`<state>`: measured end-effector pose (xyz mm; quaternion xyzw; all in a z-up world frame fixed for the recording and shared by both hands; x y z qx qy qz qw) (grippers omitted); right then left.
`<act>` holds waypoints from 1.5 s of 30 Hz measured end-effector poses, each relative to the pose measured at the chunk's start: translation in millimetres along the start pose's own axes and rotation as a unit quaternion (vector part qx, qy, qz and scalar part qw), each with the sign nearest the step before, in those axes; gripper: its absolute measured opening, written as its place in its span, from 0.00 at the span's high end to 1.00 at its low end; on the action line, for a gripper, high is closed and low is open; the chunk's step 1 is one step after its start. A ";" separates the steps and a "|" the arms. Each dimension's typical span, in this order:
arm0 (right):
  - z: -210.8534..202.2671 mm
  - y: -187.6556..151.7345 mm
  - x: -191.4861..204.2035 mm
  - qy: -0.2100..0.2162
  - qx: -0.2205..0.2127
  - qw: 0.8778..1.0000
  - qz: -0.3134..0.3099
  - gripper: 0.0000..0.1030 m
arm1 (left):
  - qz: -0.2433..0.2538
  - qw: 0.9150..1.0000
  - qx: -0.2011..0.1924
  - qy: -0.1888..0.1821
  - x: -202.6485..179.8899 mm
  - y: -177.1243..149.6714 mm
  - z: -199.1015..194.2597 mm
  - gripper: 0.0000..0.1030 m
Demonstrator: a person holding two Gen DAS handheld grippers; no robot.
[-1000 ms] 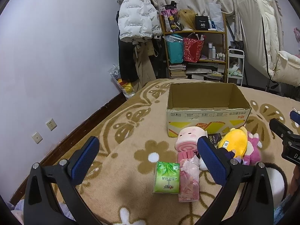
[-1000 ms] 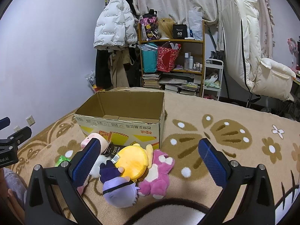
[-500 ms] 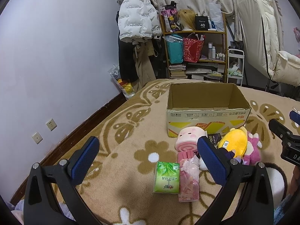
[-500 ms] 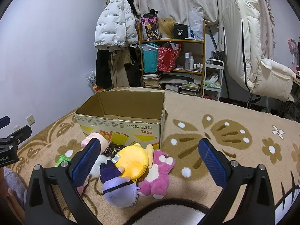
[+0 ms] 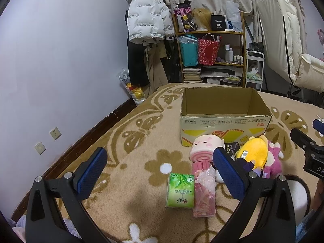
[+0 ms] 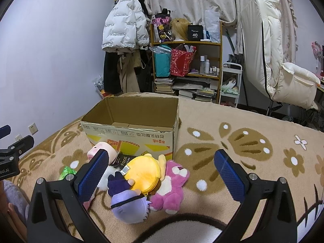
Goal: Organize soft objects
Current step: 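Move left tool to the green tissue pack while right tool reaches the yellow dog plush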
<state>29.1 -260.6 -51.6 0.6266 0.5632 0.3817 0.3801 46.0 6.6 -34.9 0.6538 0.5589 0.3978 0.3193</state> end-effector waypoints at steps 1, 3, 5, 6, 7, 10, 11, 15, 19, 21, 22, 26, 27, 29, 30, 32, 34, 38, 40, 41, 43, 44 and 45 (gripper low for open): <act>0.7 -0.8 0.5 0.000 0.001 1.000 0.000 0.00 | -0.001 1.000 0.001 0.000 0.4 -0.3 0.5 0.00; 1.1 -1.3 0.4 0.000 0.001 1.000 0.000 0.00 | -0.001 1.000 0.008 -0.002 0.0 -1.2 2.9 0.00; 2.0 -2.5 0.2 -0.005 0.002 1.000 -0.001 0.00 | 0.001 1.000 0.024 -0.010 -2.0 -3.8 8.5 0.00; 2.0 -4.0 0.3 -0.006 0.004 1.000 -0.001 0.00 | 0.002 0.999 0.033 -0.011 -2.6 -6.1 11.9 0.00; 2.1 -5.6 0.7 -0.006 0.006 1.000 0.000 0.00 | 0.003 0.999 0.041 -0.013 -3.5 -7.7 14.6 0.00; 4.9 -12.0 0.5 -0.011 0.016 1.000 -0.002 0.00 | 0.003 0.998 0.058 -0.012 -4.4 -11.3 21.8 0.00; 7.5 -15.0 0.1 -0.011 0.022 1.000 -0.001 0.00 | 0.004 0.998 0.061 -0.012 -4.2 -12.5 23.9 0.00; 17.4 -17.7 -3.1 -0.008 0.041 0.999 0.005 0.00 | 0.009 0.996 0.085 -0.016 -5.5 -15.5 35.4 0.00; 21.2 -18.7 -6.6 -0.012 0.048 0.999 0.019 0.00 | 0.007 0.994 0.108 -0.012 -2.4 -17.1 49.4 0.00; 23.0 -16.4 -7.5 -0.010 0.048 0.998 0.025 0.00 | 0.002 0.993 0.121 -0.013 -1.2 -18.4 56.1 0.00; 24.8 -13.7 -7.8 -0.010 0.049 0.998 0.026 0.00 | -0.001 0.992 0.128 -0.013 -0.4 -18.9 60.5 0.00; 31.3 -10.1 -7.6 -0.009 0.057 0.998 0.021 0.00 | -0.006 0.988 0.155 -0.013 0.7 -23.0 75.9 0.00; 33.8 -10.1 -8.5 -0.008 0.060 0.998 0.022 0.00 | -0.007 0.987 0.161 -0.014 0.7 -24.7 79.2 0.00; 40.3 -8.3 -10.1 -0.002 0.064 0.998 0.025 0.00 | -0.007 0.985 0.174 -0.017 -1.3 -28.3 86.1 0.00; 43.9 -7.4 -10.7 0.000 0.065 0.998 0.027 0.00 | -0.007 0.984 0.179 -0.019 -2.0 -29.7 89.0 0.00; 53.2 -6.5 -12.4 0.002 0.070 0.997 0.028 0.00 | -0.008 0.982 0.186 -0.016 -1.8 -31.0 94.9 0.00; 60.0 -6.3 -14.9 0.007 0.076 0.997 0.033 0.00 | -0.016 0.980 0.196 -0.017 -0.5 -32.1 101.2 0.00; 76.1 -8.3 -19.3 0.012 0.091 0.995 0.045 0.00 | -0.018 0.976 0.218 -0.015 0.1 -39.0 112.6 0.00; 85.7 -11.1 -21.0 0.017 0.103 0.993 0.054 0.00 | -0.016 0.973 0.230 -0.016 -1.8 -43.8 116.7 0.00; 89.5 -12.8 -21.7 0.019 0.108 0.992 0.058 0.00 | -0.016 0.972 0.234 -0.018 -2.7 -46.0 118.3 0.00; 99.0 -18.9 -24.1 0.028 0.127 0.989 0.073 0.00 | -0.012 0.970 0.244 -0.020 -4.8 -50.6 120.9 0.00; 101.7 -21.1 -25.5 0.029 0.133 0.988 0.077 0.00 | -0.010 0.969 0.247 -0.020 -5.8 -52.5 122.1 0.00; 104.7 -23.7 -27.2 0.026 0.140 0.986 0.081 0.00 | -0.007 0.968 0.250 -0.020 -6.5 -54.6 123.6 0.00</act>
Point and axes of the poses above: each gripper's, at about its wrist camera, not at the fingertips, and z roughly the way its jaws point, x to its left, y to its top, the point moved 5 cm from there along z, roughly the way its jaws point, and after that the axes turned 4 degrees about -x, right-handed, at the moved point
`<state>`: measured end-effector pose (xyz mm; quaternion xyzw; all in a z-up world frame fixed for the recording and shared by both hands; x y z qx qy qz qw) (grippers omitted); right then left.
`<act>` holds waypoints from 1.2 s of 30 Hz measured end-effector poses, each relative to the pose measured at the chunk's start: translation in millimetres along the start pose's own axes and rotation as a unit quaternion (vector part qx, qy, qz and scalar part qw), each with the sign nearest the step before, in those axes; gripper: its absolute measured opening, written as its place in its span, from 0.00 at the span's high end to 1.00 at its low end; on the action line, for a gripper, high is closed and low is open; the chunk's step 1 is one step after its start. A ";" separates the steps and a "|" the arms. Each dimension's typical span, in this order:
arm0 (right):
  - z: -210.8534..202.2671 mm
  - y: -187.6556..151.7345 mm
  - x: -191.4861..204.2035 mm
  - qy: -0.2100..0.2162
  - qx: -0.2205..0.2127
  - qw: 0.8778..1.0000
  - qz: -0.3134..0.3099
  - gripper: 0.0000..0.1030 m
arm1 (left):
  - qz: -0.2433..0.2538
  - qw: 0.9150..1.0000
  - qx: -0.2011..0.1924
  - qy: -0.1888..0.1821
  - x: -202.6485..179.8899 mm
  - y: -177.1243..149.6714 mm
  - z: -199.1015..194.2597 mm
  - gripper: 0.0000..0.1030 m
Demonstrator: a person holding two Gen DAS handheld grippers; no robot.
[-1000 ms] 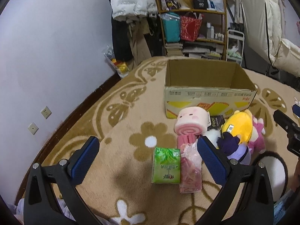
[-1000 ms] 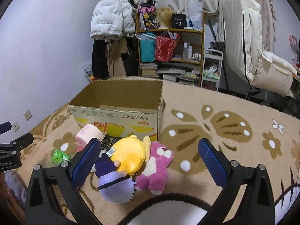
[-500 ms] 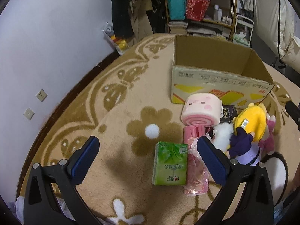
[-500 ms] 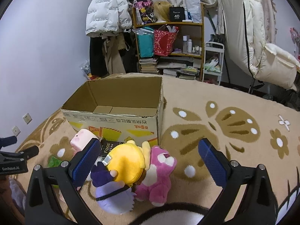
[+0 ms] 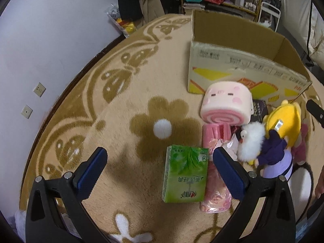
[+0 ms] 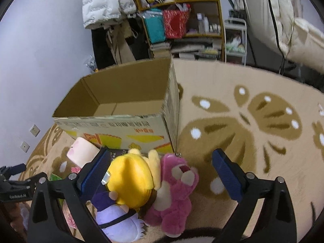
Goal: Organize soft objects
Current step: 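Move left tool to the green tissue pack while right tool reaches the yellow dog plush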
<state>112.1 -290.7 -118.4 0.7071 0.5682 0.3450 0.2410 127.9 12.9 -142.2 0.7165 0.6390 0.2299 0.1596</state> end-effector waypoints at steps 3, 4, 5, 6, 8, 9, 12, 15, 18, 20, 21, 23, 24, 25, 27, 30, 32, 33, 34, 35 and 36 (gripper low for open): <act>6.4 -3.8 -7.7 -0.002 0.012 1.000 0.014 0.00 | 0.002 1.000 0.013 -0.001 -1.8 -3.5 6.6 0.00; 7.3 -4.4 -9.0 0.002 0.013 1.000 0.018 0.02 | 0.002 1.000 0.018 -0.002 -2.4 -5.0 9.2 0.00; 7.9 -4.9 -9.4 0.006 0.014 1.000 0.020 0.03 | 0.003 1.000 0.022 -0.002 -2.6 -6.2 11.6 0.00; 7.8 -5.9 -9.3 0.009 0.014 1.000 0.020 0.03 | 0.004 1.000 0.026 -0.002 -3.1 -7.5 14.0 0.00; 8.1 -6.7 -5.5 0.016 0.015 1.000 0.014 0.08 | 0.007 0.999 0.035 -0.003 -4.7 -10.5 19.5 0.00; 9.1 -7.7 -1.7 0.021 0.017 1.000 0.006 0.10 | 0.008 0.999 0.040 -0.003 -4.9 -11.8 22.2 0.00; 13.4 -12.2 7.1 0.047 0.029 0.998 0.002 0.21 | 0.006 0.999 0.053 -0.002 -4.1 -15.0 30.4 0.00; 20.1 -16.3 13.3 0.052 0.041 0.998 -0.011 0.32 | 0.003 0.998 0.063 -0.005 -2.7 -17.6 35.0 0.00; 25.0 -18.9 19.9 0.066 0.048 0.997 -0.018 0.34 | 0.003 0.997 0.071 -0.013 -3.2 -19.8 38.9 0.00; 28.3 -19.3 23.8 0.069 0.051 0.996 -0.025 0.34 | 0.007 0.997 0.076 -0.016 -4.9 -21.6 41.2 0.00; 30.1 -20.2 25.9 0.071 0.053 0.996 -0.028 0.34 | 0.009 0.997 0.077 -0.015 -5.8 -22.3 42.0 0.00; 34.3 -22.0 28.3 0.072 0.058 0.995 -0.032 0.34 | 0.016 0.996 0.082 -0.013 -9.0 -23.9 45.6 0.00; 36.6 -23.0 29.1 0.072 0.061 0.995 -0.033 0.34 | 0.018 0.996 0.084 -0.012 -10.1 -24.8 47.6 0.00; 37.9 -23.8 30.0 0.073 0.062 0.995 -0.035 0.34 | 0.019 0.996 0.084 -0.011 -10.7 -25.4 49.7 0.00; 40.4 -24.2 32.9 0.075 0.062 0.994 -0.041 0.34 | 0.012 0.997 0.080 -0.011 -10.2 -25.4 51.6 0.00; 42.0 -24.8 35.6 0.079 0.064 0.994 -0.046 0.39 | 0.004 0.997 0.081 -0.016 -10.6 -24.5 51.6 0.01; 42.6 -26.2 37.0 0.077 0.065 0.994 -0.051 0.41 | 0.006 0.997 0.078 -0.026 -13.1 -24.2 50.2 0.12; 42.5 -26.5 37.5 0.077 0.065 0.994 -0.052 0.43 | 0.006 0.996 0.077 -0.034 -14.8 -24.2 49.0 0.16; 42.1 -26.4 37.8 0.079 0.064 0.993 -0.052 0.46 | 0.006 0.996 0.077 -0.044 -16.9 -24.1 47.8 0.24; 41.6 -26.0 38.2 0.079 0.063 0.994 -0.053 0.48 | 0.005 0.996 0.077 -0.054 -18.6 -24.4 47.0 0.35; 41.1 -26.2 38.0 0.079 0.063 0.994 -0.053 0.49 | 0.002 0.995 0.080 -0.067 -20.0 -24.6 46.9 0.43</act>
Point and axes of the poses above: each gripper's, at about its wrist camera, not at the fingertips, and z roughly the way its jaws point, x to its left, y to its top, the point moved 5 cm from there along z, roughly the way its jaws point, and after that the axes turned 4 degrees about -x, right-handed, at the moved point
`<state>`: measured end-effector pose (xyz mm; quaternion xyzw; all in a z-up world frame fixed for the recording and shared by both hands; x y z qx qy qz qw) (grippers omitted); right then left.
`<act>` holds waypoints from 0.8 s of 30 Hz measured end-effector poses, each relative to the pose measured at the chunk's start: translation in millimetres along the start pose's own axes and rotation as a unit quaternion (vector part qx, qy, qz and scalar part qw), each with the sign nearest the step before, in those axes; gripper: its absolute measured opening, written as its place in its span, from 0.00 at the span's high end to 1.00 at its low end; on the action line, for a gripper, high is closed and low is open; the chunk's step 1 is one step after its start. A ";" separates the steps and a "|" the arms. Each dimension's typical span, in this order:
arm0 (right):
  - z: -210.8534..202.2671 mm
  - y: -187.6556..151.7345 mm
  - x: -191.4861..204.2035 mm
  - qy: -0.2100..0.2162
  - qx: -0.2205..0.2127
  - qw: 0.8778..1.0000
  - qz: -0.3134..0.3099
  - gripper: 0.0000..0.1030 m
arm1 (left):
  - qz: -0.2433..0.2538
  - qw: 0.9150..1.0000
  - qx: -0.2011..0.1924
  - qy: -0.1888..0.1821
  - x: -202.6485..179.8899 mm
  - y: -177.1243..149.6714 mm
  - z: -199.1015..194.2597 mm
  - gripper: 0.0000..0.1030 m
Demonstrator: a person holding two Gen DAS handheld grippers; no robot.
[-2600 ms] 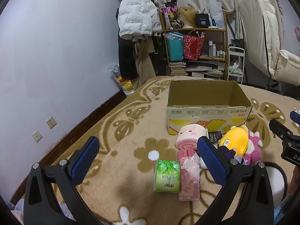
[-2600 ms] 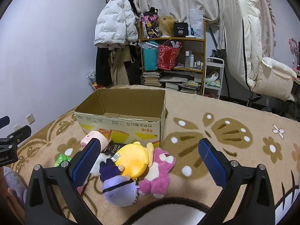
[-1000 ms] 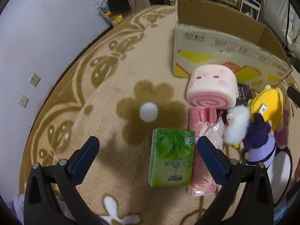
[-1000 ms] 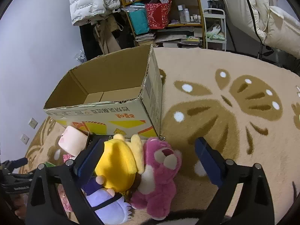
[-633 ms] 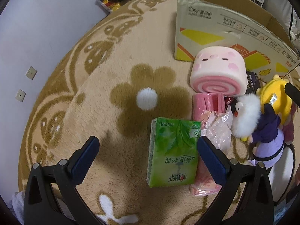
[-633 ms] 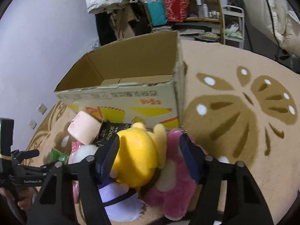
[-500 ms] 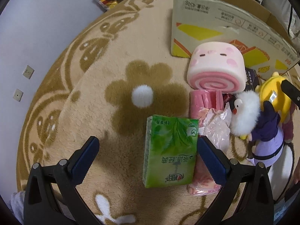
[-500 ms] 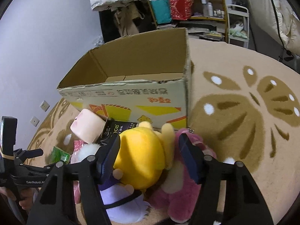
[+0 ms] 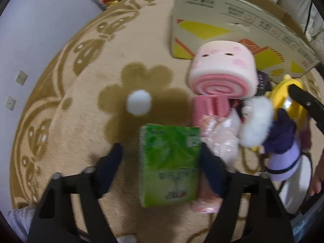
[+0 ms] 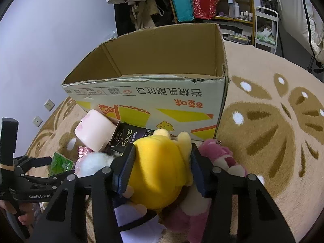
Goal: Organize soft objects
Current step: 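Move left tool to the green tissue pack while right tool reaches the yellow dog plush, then close left tool on the green tissue pack while right tool grasps the yellow plush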
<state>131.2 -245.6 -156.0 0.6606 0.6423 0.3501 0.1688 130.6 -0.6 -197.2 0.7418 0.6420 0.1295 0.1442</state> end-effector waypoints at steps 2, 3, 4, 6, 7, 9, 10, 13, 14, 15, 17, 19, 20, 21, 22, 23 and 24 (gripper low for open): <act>-1.8 0.1 0.8 -0.002 -0.002 1.000 -0.003 0.53 | -0.019 0.999 0.007 -0.027 0.1 -1.6 -0.2 0.49; -2.8 0.1 1.4 -0.003 -0.004 1.000 -0.004 0.55 | -0.024 0.999 0.006 -0.030 0.9 -1.6 -0.3 0.49; -4.5 0.6 2.3 -0.006 -0.007 1.000 -0.007 0.57 | -0.025 0.999 0.005 -0.032 1.2 -1.6 -0.7 0.50; -8.4 1.8 5.6 -0.011 -0.017 1.000 -0.016 0.61 | -0.022 0.999 -0.001 -0.027 0.2 -1.5 -3.3 0.50; -10.3 2.1 6.9 -0.012 -0.022 1.000 -0.018 0.64 | -0.018 1.000 -0.007 -0.022 -0.8 -1.5 -6.5 0.51; -15.4 3.6 9.1 -0.021 -0.031 0.999 -0.026 0.67 | -0.012 1.000 -0.020 -0.013 -2.2 0.9 -11.5 0.51; -17.7 4.1 9.0 -0.023 -0.034 0.999 -0.029 0.69 | -0.012 0.999 -0.027 -0.012 -3.0 0.9 -16.3 0.51; -26.2 7.9 10.0 -0.028 -0.049 0.998 -0.032 0.71 | -0.014 0.999 -0.049 -0.005 -2.5 2.5 -27.3 0.51; -28.9 9.1 10.6 -0.030 -0.054 0.998 -0.031 0.71 | -0.010 0.998 -0.059 -0.001 -3.6 3.6 -32.0 0.50; -32.7 11.2 10.4 -0.032 -0.061 0.997 -0.030 0.71 | -0.006 0.998 -0.067 0.003 -3.9 4.3 -36.4 0.50; -40.6 15.9 11.8 -0.031 -0.075 0.996 -0.033 0.71 | -0.002 0.997 -0.083 0.008 -4.4 6.4 -45.9 0.50; -50.1 20.4 15.3 -0.032 -0.090 0.995 -0.038 0.71 | -0.008 0.995 -0.095 0.003 -5.9 8.4 -56.3 0.50; -55.1 22.1 16.9 -0.031 -0.098 0.994 -0.041 0.71 | -0.012 0.995 -0.102 0.000 -6.2 9.6 -62.0 0.50; -60.7 23.6 18.9 -0.032 -0.108 0.993 -0.044 0.71 | -0.015 0.994 -0.108 -0.006 -7.5 12.3 -67.2 0.50; -67.4 26.7 21.1 -0.031 -0.119 0.991 -0.046 0.71 | -0.016 0.992 -0.121 -0.014 -8.1 16.7 -76.4 0.50; -72.1 28.7 23.1 -0.033 -0.127 0.990 -0.048 0.71 | -0.016 0.991 -0.135 -0.013 -7.2 21.9 -82.6 0.50; -75.9 30.2 24.1 -0.033 -0.133 0.989 -0.049 0.71 | -0.014 0.989 -0.149 -0.009 -7.7 26.2 -90.2 0.50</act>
Point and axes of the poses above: each gripper's, at about its wrist camera, not at the fingertips, and z roughly the way its jaws point, x to its left, y to its top, the point moved 5 cm from there along z, roughly the way its jaws point, and after that the axes turned 4 degrees about -x, right-handed, at the moved point
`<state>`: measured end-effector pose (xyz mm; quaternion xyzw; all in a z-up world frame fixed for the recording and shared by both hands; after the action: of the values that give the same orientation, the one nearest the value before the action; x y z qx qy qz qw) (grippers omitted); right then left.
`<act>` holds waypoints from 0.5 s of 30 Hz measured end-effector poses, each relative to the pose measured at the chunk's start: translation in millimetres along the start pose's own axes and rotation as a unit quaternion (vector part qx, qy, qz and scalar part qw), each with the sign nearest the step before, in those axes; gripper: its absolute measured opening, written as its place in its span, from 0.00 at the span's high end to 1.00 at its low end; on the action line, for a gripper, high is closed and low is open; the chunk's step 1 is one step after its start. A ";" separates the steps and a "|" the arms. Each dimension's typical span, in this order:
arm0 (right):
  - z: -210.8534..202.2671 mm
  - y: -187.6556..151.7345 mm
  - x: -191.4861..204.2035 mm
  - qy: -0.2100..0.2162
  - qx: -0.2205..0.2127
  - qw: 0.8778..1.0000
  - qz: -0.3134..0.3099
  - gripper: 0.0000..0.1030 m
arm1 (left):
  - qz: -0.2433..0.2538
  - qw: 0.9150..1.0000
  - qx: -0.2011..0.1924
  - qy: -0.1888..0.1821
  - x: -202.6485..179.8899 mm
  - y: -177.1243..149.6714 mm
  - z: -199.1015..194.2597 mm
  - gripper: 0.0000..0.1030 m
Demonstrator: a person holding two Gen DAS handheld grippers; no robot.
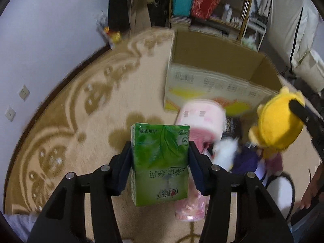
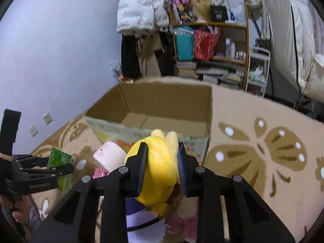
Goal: Organize soft objects
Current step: 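Close left tool on the green tissue pack while right tool grasps the yellow plush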
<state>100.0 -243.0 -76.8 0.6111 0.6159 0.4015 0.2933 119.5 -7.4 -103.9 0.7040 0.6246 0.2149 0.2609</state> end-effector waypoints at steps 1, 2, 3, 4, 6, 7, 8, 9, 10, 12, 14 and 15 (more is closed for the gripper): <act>-3.8 4.1 0.5 0.003 -0.007 1.000 0.002 0.71 | 0.003 1.000 -0.014 0.003 1.2 7.1 -4.2 0.50; -7.2 8.5 0.5 0.007 -0.014 1.000 0.006 0.71 | 0.003 1.000 -0.026 0.003 0.4 14.9 -9.5 0.50; -8.8 11.4 0.2 0.010 -0.018 1.000 0.009 0.71 | 0.006 0.999 -0.038 0.002 -1.2 22.8 -14.8 0.50; -11.2 16.3 0.6 0.013 -0.024 1.000 0.011 0.71 | 0.007 0.999 -0.046 0.002 -1.6 31.1 -15.5 0.50; -14.9 27.0 2.3 0.015 -0.037 0.999 0.005 0.71 | 0.016 0.998 -0.061 0.006 -4.0 44.1 -21.0 0.50; -16.3 31.1 3.2 0.016 -0.042 0.999 0.004 0.71 | 0.022 0.997 -0.070 0.011 -6.1 50.7 -23.4 0.50; -19.0 34.3 3.5 0.018 -0.047 0.999 0.003 0.71 | 0.029 0.996 -0.077 0.018 -8.4 58.4 -25.5 0.50; -20.4 39.3 4.0 0.018 -0.052 0.998 0.001 0.71 | 0.034 0.996 -0.083 0.021 -10.7 64.7 -26.4 0.50; -21.9 46.3 4.0 0.018 -0.060 0.998 -0.001 0.71 | 0.038 0.995 -0.090 0.024 -12.6 73.8 -26.8 0.50; -25.0 52.5 3.5 0.017 -0.069 0.997 -0.002 0.71 | 0.039 0.994 -0.100 0.029 -13.9 86.5 -25.3 0.50; -25.3 61.2 1.7 0.016 -0.076 0.997 -0.003 0.71 | 0.033 0.993 -0.105 0.035 -15.7 99.2 -21.6 0.50; -23.5 66.2 0.1 0.014 -0.079 0.997 -0.005 0.71 | 0.028 0.994 -0.105 0.033 -16.4 104.7 -18.8 0.50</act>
<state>114.2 -250.7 -8.5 0.5771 0.5894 0.4561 0.3340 185.8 -30.5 -22.4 0.6828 0.5866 0.3093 0.3067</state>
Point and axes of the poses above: each gripper's, at about its wrist camera, not at the fingertips, and z roughly the way its jaws point, x to its left, y to its top, the point moved 5 cm from there along z, roughly the way its jaws point, and after that the axes turned 4 degrees about -x, right-handed, at the moved point
